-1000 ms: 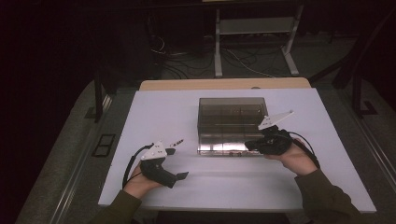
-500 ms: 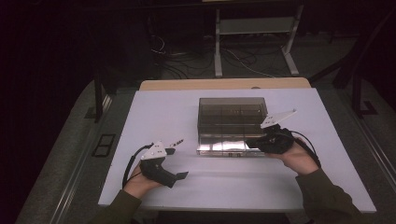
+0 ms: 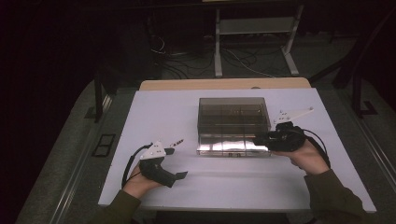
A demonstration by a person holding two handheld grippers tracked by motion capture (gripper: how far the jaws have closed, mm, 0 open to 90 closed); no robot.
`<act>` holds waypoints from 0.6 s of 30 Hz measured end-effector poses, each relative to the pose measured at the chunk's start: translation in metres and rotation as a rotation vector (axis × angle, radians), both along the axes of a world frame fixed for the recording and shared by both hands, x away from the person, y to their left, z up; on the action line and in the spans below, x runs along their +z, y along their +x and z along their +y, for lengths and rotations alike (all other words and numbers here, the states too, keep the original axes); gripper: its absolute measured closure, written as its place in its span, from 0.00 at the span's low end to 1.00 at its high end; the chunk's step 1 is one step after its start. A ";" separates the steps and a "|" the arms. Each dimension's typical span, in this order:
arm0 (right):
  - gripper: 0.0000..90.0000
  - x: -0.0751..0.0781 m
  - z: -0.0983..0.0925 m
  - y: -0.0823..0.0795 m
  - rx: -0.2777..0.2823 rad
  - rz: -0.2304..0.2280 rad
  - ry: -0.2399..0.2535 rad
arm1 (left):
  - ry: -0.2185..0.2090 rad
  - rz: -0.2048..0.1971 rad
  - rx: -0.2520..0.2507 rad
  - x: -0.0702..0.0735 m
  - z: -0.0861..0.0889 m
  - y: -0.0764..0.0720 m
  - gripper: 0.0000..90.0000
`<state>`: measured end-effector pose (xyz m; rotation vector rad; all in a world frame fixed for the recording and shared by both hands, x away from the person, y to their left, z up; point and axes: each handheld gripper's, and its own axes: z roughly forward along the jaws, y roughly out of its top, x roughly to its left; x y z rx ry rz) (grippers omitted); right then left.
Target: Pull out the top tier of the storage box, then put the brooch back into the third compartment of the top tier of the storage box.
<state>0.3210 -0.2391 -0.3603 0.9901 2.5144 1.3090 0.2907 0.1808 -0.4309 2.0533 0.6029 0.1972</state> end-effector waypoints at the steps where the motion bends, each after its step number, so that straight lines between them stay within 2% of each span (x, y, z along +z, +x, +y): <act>1: 0.72 0.000 -0.002 -0.001 -0.005 -0.002 0.007 | 0.000 0.000 0.000 0.000 0.000 0.000 0.00; 7: 0.59 -0.001 -0.014 -0.007 -0.035 -0.017 0.016 | 0.012 -0.005 -0.006 0.001 -0.002 -0.001 0.00; 13: 0.46 0.000 -0.028 -0.013 -0.071 -0.033 0.029 | 0.007 -0.002 -0.002 0.000 -0.002 -0.001 0.00; 18: 0.42 0.001 -0.041 -0.017 -0.104 -0.051 0.035 | 0.008 0.000 -0.002 0.000 -0.002 -0.001 0.00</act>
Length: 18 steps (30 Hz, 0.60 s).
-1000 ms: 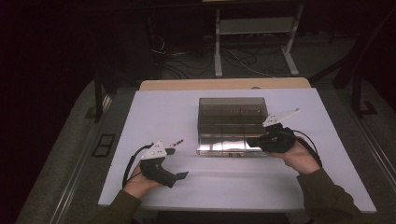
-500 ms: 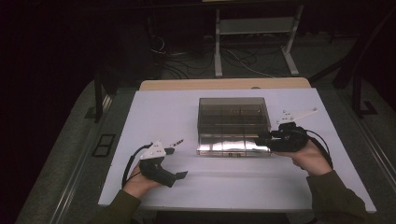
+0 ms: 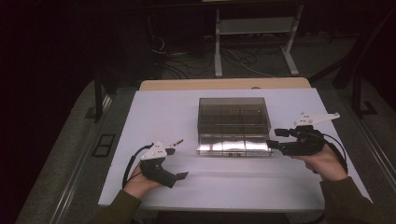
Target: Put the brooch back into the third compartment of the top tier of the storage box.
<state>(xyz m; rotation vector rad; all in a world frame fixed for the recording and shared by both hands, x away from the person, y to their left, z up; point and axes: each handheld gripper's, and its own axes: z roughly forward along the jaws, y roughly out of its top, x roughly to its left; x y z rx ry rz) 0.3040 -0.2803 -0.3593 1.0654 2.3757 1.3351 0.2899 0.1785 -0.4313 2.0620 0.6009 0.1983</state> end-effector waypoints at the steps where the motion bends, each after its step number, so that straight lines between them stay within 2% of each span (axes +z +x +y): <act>1: 0.40 -0.001 -0.002 -0.001 -0.011 0.000 0.004 | 0.008 -0.005 -0.007 0.001 0.000 0.000 0.00; 10: 0.31 -0.013 -0.022 -0.010 -0.068 -0.028 0.003 | 0.010 -0.003 -0.005 0.001 0.000 0.001 0.00; 18: 0.28 -0.029 -0.031 -0.017 -0.132 -0.048 -0.008 | 0.011 -0.001 -0.010 0.000 0.000 0.000 0.00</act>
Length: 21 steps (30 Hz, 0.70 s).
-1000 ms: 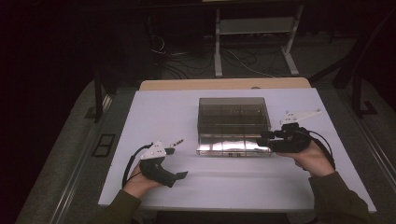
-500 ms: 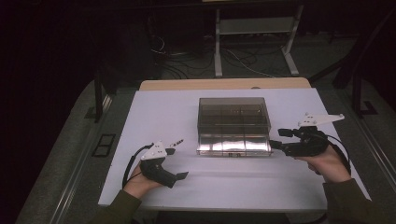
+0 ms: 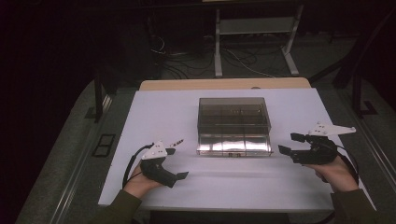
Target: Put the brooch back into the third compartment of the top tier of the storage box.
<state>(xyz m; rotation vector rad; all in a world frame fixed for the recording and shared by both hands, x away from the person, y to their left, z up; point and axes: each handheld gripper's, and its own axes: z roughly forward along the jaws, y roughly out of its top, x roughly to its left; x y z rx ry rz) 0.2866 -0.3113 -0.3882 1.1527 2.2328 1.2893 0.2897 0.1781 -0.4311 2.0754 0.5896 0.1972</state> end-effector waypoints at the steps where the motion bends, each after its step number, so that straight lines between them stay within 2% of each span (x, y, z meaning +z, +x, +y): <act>1: 0.27 -0.002 0.000 -0.001 -0.001 -0.003 -0.004 | 0.003 -0.001 -0.003 0.000 0.000 0.000 0.00; 4: 0.26 -0.008 -0.001 -0.003 -0.015 -0.010 -0.014 | 0.007 0.001 0.005 0.000 -0.001 0.001 0.00; 6: 0.22 -0.012 -0.001 -0.003 -0.026 -0.012 -0.013 | 0.011 0.000 0.003 0.000 -0.002 0.000 0.00; 12: 0.22 -0.024 0.000 -0.003 -0.037 -0.021 -0.029 | 0.007 -0.002 0.006 0.001 -0.002 0.000 0.00; 15: 0.22 -0.030 0.003 -0.001 -0.047 -0.002 -0.036 | 0.005 -0.002 0.005 0.001 -0.002 0.000 0.00; 18: 0.21 -0.036 0.004 0.000 -0.059 -0.003 -0.054 | -0.007 0.000 0.008 0.002 -0.002 0.001 0.00; 21: 0.21 -0.039 0.003 -0.001 -0.078 0.006 -0.048 | 0.002 0.003 0.007 0.001 -0.001 0.002 0.00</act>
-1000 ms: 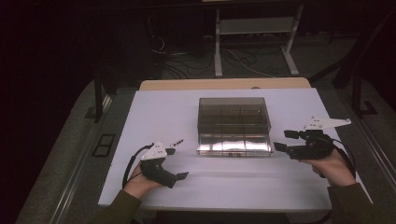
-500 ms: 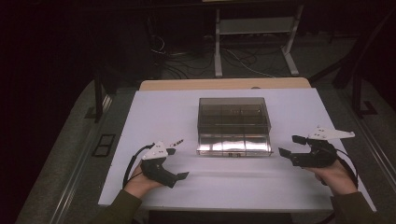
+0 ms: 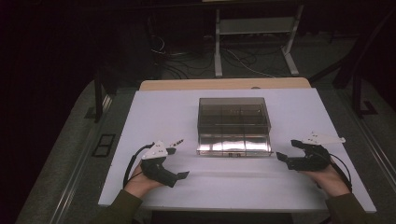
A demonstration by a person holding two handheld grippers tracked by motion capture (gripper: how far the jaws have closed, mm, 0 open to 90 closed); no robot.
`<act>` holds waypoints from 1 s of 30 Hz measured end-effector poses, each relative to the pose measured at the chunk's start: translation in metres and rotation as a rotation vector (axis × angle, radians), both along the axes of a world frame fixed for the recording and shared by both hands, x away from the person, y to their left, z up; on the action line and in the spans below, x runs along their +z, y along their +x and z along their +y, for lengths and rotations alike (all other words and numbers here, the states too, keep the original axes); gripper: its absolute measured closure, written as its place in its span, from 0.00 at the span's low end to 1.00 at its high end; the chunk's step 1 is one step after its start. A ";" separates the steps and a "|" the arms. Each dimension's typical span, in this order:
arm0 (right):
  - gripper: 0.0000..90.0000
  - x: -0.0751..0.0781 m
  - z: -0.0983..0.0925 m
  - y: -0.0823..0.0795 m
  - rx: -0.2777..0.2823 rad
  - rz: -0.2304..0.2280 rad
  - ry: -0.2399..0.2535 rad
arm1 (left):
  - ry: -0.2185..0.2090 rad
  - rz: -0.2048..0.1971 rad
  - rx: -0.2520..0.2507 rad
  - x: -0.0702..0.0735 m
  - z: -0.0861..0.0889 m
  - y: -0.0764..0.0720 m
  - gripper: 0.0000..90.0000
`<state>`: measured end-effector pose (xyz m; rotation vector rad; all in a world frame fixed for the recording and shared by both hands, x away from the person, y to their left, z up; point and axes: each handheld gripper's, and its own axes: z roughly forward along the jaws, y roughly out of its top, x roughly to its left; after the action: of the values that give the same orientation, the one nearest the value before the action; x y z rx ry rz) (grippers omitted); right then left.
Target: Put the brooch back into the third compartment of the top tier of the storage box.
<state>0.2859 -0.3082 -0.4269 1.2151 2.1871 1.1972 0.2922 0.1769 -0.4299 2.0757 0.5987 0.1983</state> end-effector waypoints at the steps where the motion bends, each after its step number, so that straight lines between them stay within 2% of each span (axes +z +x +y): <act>1: 0.17 -0.001 0.001 0.000 -0.007 -0.001 -0.002 | -0.006 -0.001 0.005 0.000 0.000 0.000 0.00; 2: 0.12 -0.002 0.001 0.000 -0.007 0.000 -0.010 | -0.007 0.001 0.005 0.000 0.000 0.001 0.00; 6: 0.12 -0.004 0.003 -0.003 -0.026 -0.005 -0.006 | -0.011 0.000 0.003 0.002 0.000 0.003 0.00; 8: 0.12 -0.006 0.004 -0.004 -0.016 -0.002 -0.005 | -0.019 0.001 0.012 0.002 0.001 0.004 0.00; 17: 0.12 -0.015 0.009 -0.011 -0.016 0.009 0.002 | 0.002 -0.003 0.009 0.004 0.004 0.008 0.00; 21: 0.12 -0.015 0.010 -0.010 -0.009 0.001 0.007 | 0.026 -0.013 -0.001 0.007 0.005 0.010 0.00; 25: 0.13 -0.013 0.009 -0.010 -0.012 -0.009 0.018 | 0.029 -0.018 -0.002 0.010 0.005 0.013 0.00; 30: 0.12 -0.013 0.007 -0.010 -0.019 -0.004 0.026 | 0.003 -0.004 0.005 0.011 0.007 0.018 0.00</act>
<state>0.2757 -0.3009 -0.4399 1.2398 2.1585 1.2231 0.3106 0.1843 -0.4191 2.0764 0.6016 0.2057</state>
